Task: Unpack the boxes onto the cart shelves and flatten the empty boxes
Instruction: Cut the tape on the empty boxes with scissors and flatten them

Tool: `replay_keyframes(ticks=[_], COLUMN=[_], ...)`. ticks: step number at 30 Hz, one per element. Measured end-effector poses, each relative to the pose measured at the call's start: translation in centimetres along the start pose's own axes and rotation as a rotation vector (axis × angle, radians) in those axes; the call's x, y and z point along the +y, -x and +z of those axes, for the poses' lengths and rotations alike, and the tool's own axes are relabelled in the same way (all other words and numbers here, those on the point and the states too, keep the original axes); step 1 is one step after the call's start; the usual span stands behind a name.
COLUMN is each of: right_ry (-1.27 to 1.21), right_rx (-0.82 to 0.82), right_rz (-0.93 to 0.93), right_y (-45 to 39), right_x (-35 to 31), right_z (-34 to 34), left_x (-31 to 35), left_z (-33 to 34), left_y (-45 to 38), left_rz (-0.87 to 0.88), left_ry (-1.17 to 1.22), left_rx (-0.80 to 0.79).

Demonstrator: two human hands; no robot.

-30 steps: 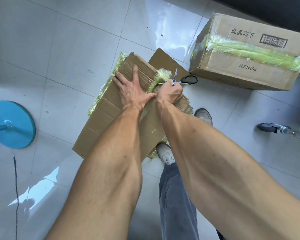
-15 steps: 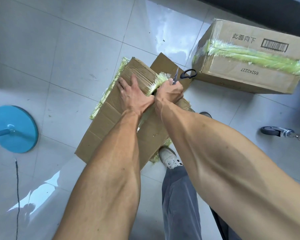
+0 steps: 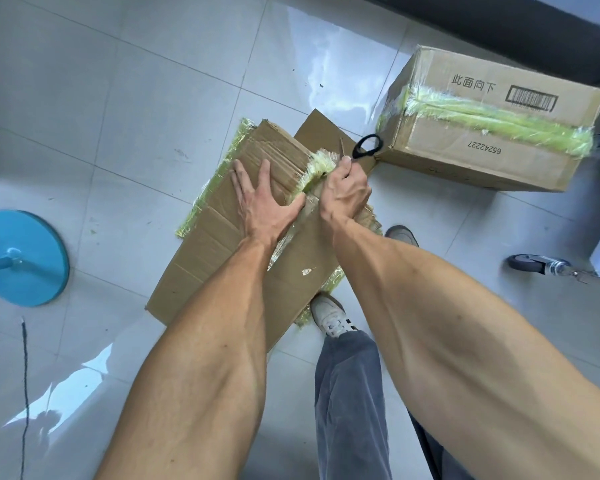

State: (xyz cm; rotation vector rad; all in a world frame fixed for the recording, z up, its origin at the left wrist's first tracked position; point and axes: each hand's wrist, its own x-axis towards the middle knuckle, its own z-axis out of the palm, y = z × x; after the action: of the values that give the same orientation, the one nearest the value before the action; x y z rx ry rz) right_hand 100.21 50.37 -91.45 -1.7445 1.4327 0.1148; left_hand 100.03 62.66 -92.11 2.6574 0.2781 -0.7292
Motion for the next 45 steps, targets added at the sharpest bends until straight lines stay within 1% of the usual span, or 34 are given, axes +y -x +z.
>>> replay_keyframes(ticks=[3, 4, 6, 7, 9, 10, 11, 12, 13, 14, 16, 17, 19, 21, 24, 26, 30, 34, 36, 39, 40, 41, 43, 44, 45], right_ry=[-0.007, -0.041, -0.090, -0.095, -0.126, -0.146, -0.155, -0.158, -0.150, -0.155, -0.109, -0.016, 0.221, 0.369, 0.522, 0.538, 0.506, 0.571, 0.567, 0.525, 0.553, 0.597, 0.661, 0.661, 0.647], right_rx=[0.001, 0.001, 0.011, 0.004, -0.032, -0.047, -0.057, -0.058, -0.065, -0.064, -0.043, -0.022, 0.048, 0.070, -0.079, -0.150, -0.153, -0.268, -0.291, -0.278, -0.252, -0.212, -0.129, -0.098, -0.076], right_rz=[0.084, 0.107, 0.134, 0.136, 0.150, 0.176, 0.182, 0.181, 0.175, 0.183, 0.176, 0.130, -0.016, -0.179, -0.440, -0.511, -0.493, -0.570, -0.576, -0.544, -0.553, -0.561, -0.532, -0.493, -0.442], right_y=[-0.2, -0.2, -0.3, 0.1, 0.7, 1.0, 1.5, 1.8, 2.0, 2.2, 2.8, 2.8, 3.0, 3.1, 3.4, 3.7, 3.9, 3.6, 3.3, 3.2, 3.3, 3.4, 4.0, 4.3, 4.6], right_x=[-0.6, -0.8, -0.7, -0.9, -0.9, -0.7, -0.6, -0.4, -0.1, 0.1, 0.2, 0.3, 0.9, 1.6, 3.3, 3.9, 3.6, 3.5, 3.8, 4.4, 4.7, 5.0, 5.6, 5.8, 6.0], right_z=[-1.4, -1.8, -2.3, -2.7, -3.0, -2.8, -2.8, -2.7, -2.6, -2.5, -2.6, -2.6, -2.6, -2.8, -2.8, -2.8, -3.4, -4.1, -4.3, -4.6, -4.6, -4.6, -4.4, -4.2, -4.0], left_x=[0.2, 0.4, 0.9, 1.2, 2.2, 2.6, 3.0, 3.4, 3.5, 3.6, 3.3, 2.9, 2.1, 1.3, 0.7, 0.8, 1.1, 0.9, 0.7, 0.9, 1.0, 1.0, 0.9, 0.7, 0.6], left_z=[-0.7, -0.9, -0.7, -0.5, -0.5, -0.5, -0.4, -0.3, -0.1, 0.0, 0.6, 0.8, 0.9, 1.0, 0.7, 0.3, 0.1, 0.0, -0.3, -0.9, -1.1, -1.2, -1.1, -1.1, -1.1], left_y=[1.9, 2.6, 3.8, 4.0, 4.0, 3.8, 3.6, 3.5, 3.5, 3.5, 3.5, 3.6, 4.1, 4.5, 4.9, 4.9, 4.8, 4.4, 4.2, 4.4, 4.5, 4.8, 5.2, 5.4, 5.4], left_rz=[0.026, 0.007, -0.096, -0.175, -0.379, -0.466, -0.512, -0.528, -0.528, -0.522, -0.512, -0.501, -0.462, -0.413, -0.398, -0.387, -0.390, -0.379, -0.341, -0.277, -0.219, -0.148, -0.034, -0.028, -0.077], left_ry=[0.062, 0.080, 0.172, 0.268, 0.590, 0.744, 0.843, 0.891, 0.921, 0.950, 0.972, 0.939, 0.787, 0.678, 0.733, 0.744, 0.762, 0.779, 0.727, 0.637, 0.535, 0.378, 0.003, -0.097, -0.135], left_rx=[0.180, 0.204, 0.120, 0.065, -0.039, -0.116, -0.205, -0.281, -0.324, -0.345, -0.333, -0.304, -0.208, -0.098, -0.041, -0.037, -0.033, -0.104, -0.140, -0.191, -0.183, -0.148, 0.031, 0.101, 0.127])
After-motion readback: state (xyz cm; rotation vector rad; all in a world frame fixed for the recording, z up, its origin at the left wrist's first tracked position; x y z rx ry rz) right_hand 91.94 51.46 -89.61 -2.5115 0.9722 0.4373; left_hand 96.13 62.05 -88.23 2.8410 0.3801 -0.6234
